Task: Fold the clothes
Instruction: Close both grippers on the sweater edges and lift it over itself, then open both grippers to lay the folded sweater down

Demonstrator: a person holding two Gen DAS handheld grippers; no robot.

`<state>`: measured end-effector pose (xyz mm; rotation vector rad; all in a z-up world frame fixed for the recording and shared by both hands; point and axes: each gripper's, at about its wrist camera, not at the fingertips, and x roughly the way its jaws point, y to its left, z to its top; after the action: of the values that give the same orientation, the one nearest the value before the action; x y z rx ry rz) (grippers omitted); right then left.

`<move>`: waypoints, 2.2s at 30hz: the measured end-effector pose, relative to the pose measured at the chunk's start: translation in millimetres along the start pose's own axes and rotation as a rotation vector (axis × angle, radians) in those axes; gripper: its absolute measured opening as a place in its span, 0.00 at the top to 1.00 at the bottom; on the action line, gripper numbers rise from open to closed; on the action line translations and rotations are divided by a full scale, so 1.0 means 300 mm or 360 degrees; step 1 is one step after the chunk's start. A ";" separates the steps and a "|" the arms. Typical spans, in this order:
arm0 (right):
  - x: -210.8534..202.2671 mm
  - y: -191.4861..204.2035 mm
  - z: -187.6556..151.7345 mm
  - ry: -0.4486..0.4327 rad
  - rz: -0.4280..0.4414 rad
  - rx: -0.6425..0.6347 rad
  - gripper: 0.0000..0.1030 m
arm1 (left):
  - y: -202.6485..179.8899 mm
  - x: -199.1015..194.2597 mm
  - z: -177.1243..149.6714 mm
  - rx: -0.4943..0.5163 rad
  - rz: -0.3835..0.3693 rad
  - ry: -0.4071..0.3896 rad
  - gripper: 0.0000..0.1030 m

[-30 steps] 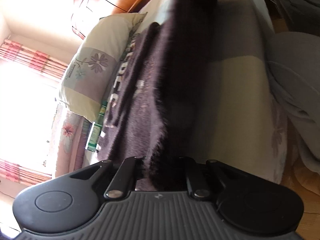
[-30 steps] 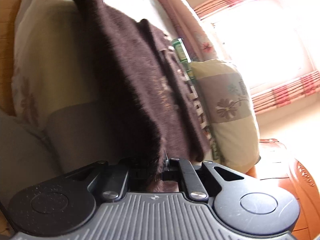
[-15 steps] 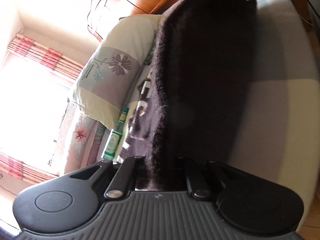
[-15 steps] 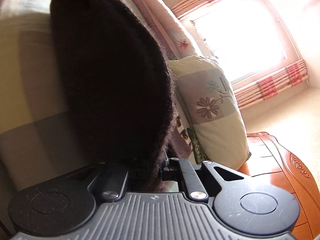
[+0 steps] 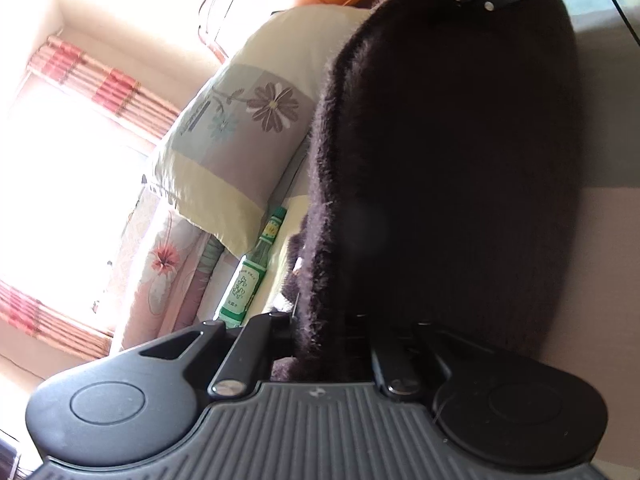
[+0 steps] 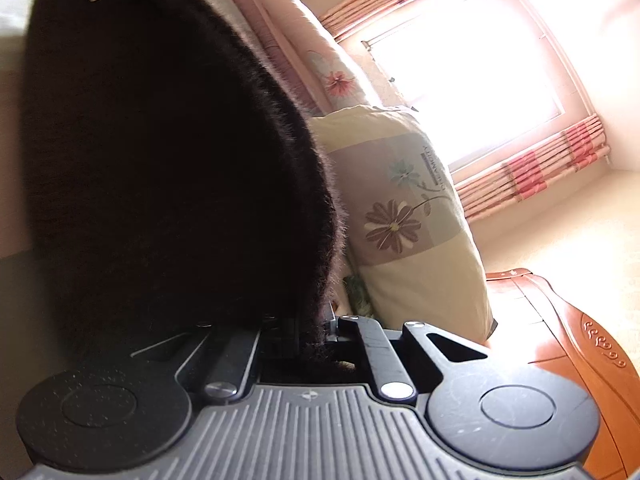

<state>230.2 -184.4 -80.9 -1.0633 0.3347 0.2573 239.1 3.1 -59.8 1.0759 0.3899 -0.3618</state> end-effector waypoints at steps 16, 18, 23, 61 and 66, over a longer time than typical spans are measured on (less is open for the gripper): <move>0.499 -0.100 0.037 0.0071 0.0090 0.0125 0.91 | 0.140 0.378 -0.032 -0.0278 -0.0098 0.0098 0.91; 0.571 -0.115 0.026 0.0085 0.0103 0.0124 0.91 | 0.136 0.427 -0.033 -0.0286 -0.0102 0.0110 0.91; 0.659 -0.088 0.044 0.0120 0.0151 0.0177 0.90 | 0.148 0.488 -0.045 -0.0337 -0.0122 0.0170 0.82; 0.715 -0.276 -0.148 0.0245 0.0584 0.1298 0.35 | 0.273 0.632 0.024 -0.1225 -0.0742 0.0046 0.35; 0.830 -0.334 -0.202 0.0261 0.0594 0.1468 0.35 | 0.321 0.698 -0.025 -0.1443 -0.0694 0.0067 0.28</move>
<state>487.1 -273.2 -123.5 -0.1031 0.7154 0.3027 466.3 31.2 -88.2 0.1031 0.7384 -0.4788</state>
